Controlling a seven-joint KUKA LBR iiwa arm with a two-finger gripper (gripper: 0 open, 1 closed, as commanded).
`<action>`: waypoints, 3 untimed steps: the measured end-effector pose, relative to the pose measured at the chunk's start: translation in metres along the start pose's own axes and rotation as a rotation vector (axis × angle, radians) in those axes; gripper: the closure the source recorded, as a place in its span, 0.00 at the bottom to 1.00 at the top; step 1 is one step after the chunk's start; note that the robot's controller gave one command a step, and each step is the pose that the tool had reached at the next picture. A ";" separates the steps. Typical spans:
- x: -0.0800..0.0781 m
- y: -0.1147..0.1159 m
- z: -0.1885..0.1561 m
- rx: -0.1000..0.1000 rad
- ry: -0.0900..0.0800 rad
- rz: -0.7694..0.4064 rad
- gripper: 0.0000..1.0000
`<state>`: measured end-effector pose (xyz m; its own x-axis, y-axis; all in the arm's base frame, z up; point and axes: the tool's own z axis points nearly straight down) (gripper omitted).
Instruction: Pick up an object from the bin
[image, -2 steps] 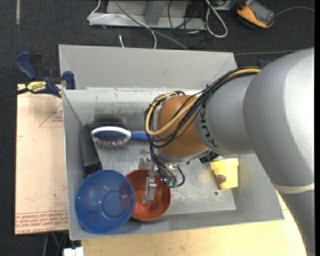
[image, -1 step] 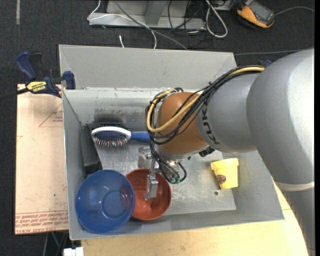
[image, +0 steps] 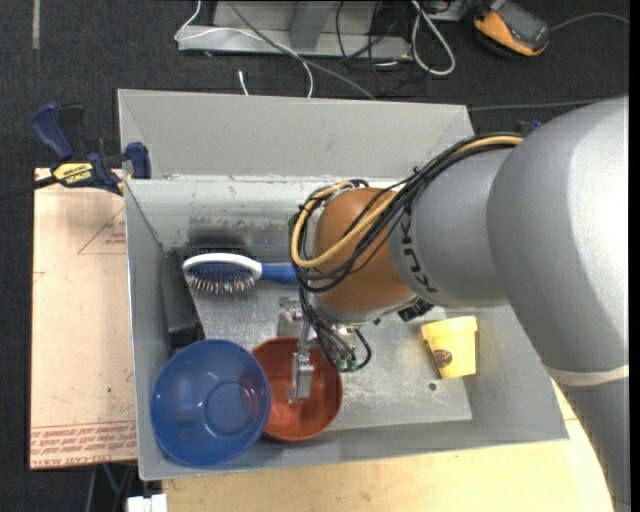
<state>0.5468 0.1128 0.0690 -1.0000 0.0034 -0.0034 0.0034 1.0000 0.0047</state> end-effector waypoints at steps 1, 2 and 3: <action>-0.005 0.000 -0.001 -0.003 -0.006 -0.046 0.00; -0.004 0.002 -0.004 -0.005 -0.008 -0.005 1.00; -0.004 0.002 -0.005 -0.005 -0.008 -0.003 1.00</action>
Offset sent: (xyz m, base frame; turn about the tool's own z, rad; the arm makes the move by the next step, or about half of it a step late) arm 0.0005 0.0000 0.0003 -0.0044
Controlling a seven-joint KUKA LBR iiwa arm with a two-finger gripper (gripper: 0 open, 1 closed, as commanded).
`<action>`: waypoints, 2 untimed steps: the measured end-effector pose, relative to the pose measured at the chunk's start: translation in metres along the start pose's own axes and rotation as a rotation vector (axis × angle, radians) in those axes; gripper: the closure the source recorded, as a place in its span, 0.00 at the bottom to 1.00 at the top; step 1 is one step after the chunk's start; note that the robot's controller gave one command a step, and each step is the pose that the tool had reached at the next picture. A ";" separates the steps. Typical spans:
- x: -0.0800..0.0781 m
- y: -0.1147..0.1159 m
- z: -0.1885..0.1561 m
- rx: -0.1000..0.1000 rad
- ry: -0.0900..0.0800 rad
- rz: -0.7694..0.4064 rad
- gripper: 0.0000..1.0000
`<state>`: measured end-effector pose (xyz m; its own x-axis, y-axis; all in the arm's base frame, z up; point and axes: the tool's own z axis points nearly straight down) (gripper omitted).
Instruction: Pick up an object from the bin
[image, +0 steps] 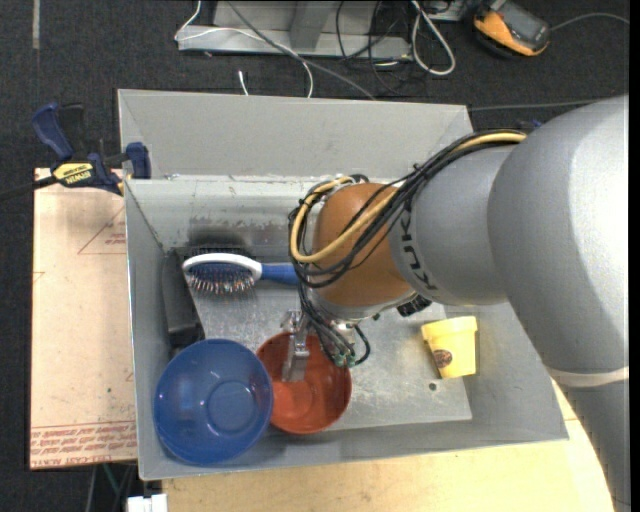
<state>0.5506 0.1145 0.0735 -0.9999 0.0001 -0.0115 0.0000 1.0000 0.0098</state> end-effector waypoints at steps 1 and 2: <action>0.004 -0.001 -0.038 0.003 0.011 -0.001 1.00; 0.002 0.000 -0.078 0.003 0.005 -0.001 1.00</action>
Offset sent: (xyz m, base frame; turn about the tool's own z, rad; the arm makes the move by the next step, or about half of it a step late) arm -0.0042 -0.0008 0.0356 -0.0004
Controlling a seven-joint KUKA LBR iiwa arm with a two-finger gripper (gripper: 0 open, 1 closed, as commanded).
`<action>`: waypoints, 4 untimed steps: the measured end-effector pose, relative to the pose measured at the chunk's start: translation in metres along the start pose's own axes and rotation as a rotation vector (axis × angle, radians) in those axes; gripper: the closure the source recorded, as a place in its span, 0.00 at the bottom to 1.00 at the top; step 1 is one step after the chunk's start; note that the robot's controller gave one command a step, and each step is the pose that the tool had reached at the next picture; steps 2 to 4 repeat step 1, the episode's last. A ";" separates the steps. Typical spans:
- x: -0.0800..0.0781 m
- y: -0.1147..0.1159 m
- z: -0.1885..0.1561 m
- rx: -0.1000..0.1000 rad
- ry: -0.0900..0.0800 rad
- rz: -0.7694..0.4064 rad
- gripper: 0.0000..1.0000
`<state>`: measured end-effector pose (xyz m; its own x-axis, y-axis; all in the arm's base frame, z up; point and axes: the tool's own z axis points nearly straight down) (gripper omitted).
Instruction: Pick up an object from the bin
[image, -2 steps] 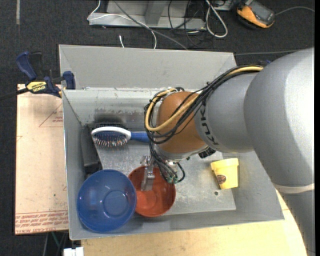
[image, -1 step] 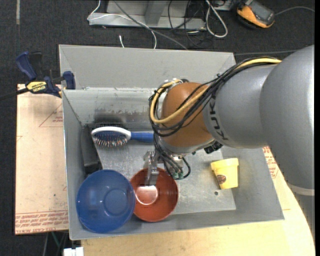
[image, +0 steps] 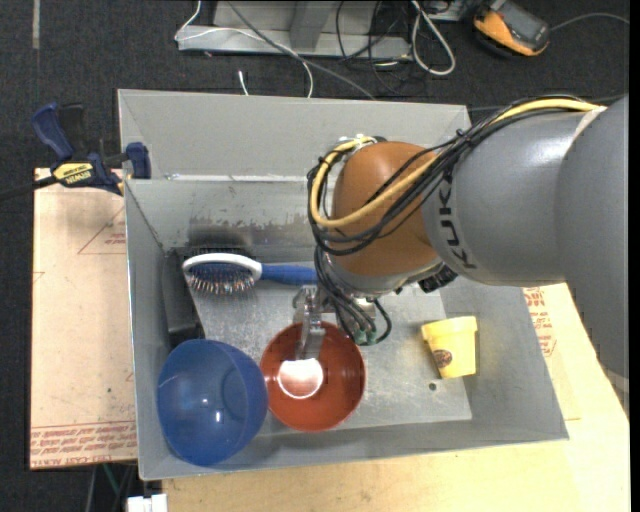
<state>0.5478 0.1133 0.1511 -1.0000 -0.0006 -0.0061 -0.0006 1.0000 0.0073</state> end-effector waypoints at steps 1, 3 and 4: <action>-0.001 0.000 -0.028 -0.001 -0.004 0.001 1.00; -0.001 0.000 -0.028 -0.001 -0.004 0.001 1.00; -0.001 0.000 -0.028 -0.001 -0.004 0.001 1.00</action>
Offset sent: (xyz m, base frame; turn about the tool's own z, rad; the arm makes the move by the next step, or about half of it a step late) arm 0.0006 -0.0001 0.0372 0.0004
